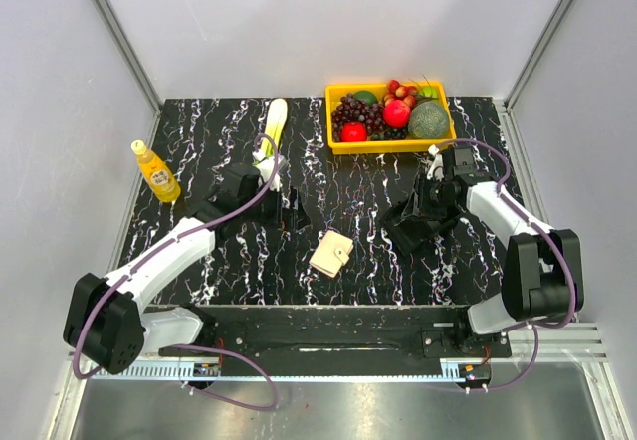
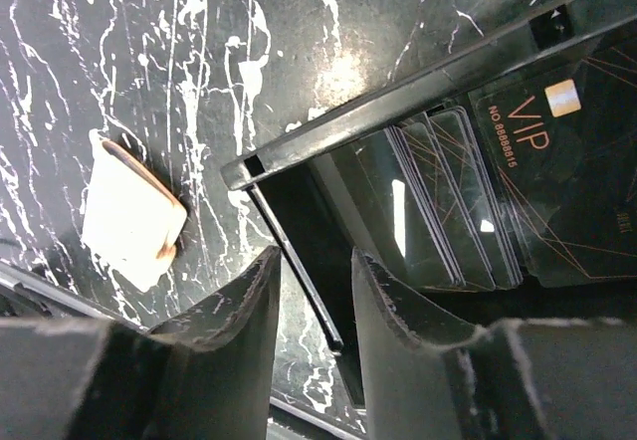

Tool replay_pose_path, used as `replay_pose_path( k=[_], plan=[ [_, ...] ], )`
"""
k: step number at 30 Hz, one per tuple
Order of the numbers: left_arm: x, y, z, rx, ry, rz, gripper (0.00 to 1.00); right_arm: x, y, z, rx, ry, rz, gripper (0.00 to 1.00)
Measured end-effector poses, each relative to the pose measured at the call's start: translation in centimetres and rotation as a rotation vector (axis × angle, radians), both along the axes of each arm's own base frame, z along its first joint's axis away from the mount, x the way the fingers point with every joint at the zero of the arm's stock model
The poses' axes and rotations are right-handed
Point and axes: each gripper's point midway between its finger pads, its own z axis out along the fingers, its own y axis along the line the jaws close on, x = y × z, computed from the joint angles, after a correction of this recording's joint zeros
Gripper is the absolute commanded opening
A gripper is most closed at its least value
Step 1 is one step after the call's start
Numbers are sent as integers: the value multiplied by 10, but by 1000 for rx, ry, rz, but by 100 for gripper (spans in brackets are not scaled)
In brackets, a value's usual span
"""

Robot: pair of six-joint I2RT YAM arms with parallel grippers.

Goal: Put the credit cards into the card holder
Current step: Pick up the credit card from the storage box.

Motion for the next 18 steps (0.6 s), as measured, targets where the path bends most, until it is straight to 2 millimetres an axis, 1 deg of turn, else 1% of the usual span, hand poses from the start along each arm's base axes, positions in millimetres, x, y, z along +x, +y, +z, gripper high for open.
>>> replay_pose_path(
  k=[2, 4, 6, 10, 13, 18],
  plan=[
    [0, -1, -1, -1, 4, -4, 99, -1, -2, -3, -8, 11, -13, 52],
    [0, -1, -2, -2, 6, -6, 99, -1, -6, -6, -31, 20, -31, 53],
    [-1, -2, -1, -3, 6, -8, 99, 0, -11, -14, -59, 38, -46, 53],
    [-1, -2, -1, -5, 7, -9, 99, -2, -15, -36, -91, 101, -56, 53],
    [-1, -2, -1, -6, 8, -12, 99, -1, -16, -42, -98, 111, -58, 50],
    [-2, -3, -1, -6, 8, -13, 99, 0, -14, -41, -85, 105, -50, 42]
  ],
)
